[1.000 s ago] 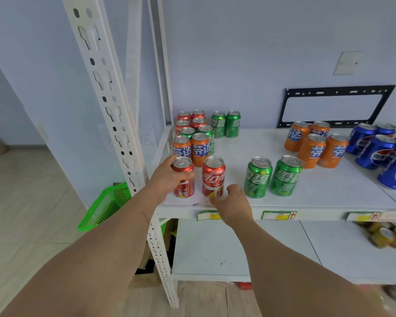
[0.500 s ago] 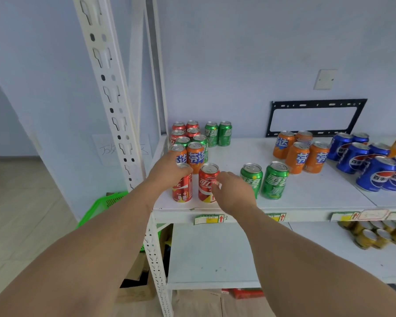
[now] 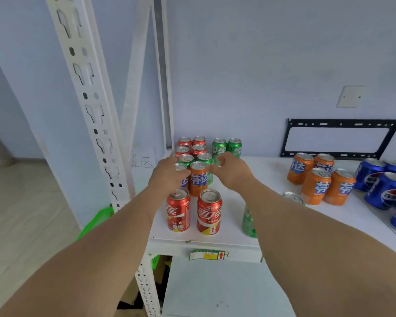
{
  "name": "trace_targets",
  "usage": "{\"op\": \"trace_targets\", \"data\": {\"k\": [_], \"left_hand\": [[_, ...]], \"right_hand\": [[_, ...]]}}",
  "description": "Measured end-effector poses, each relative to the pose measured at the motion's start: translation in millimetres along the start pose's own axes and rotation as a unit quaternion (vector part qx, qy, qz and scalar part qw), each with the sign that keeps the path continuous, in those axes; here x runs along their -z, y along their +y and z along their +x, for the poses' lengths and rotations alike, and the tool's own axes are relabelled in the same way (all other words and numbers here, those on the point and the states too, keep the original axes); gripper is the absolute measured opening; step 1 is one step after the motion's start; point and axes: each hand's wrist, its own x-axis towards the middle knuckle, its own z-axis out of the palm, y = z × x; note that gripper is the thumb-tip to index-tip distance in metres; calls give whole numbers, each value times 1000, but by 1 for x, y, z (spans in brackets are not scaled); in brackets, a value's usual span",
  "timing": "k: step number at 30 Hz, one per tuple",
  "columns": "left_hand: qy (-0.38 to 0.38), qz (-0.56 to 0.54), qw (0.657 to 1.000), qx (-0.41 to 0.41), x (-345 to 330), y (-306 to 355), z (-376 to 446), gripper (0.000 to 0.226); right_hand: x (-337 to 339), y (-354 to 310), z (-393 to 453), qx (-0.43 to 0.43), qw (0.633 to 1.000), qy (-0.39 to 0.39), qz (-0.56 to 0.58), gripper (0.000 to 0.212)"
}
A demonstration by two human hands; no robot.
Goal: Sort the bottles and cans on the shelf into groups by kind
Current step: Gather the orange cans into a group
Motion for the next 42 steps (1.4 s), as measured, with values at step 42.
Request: {"op": "trace_targets", "data": {"k": [42], "left_hand": [[-109,-361,925,-48,-34,50,56,46]], "right_hand": [[44,63,57,-67,896,23,438,46]]}}
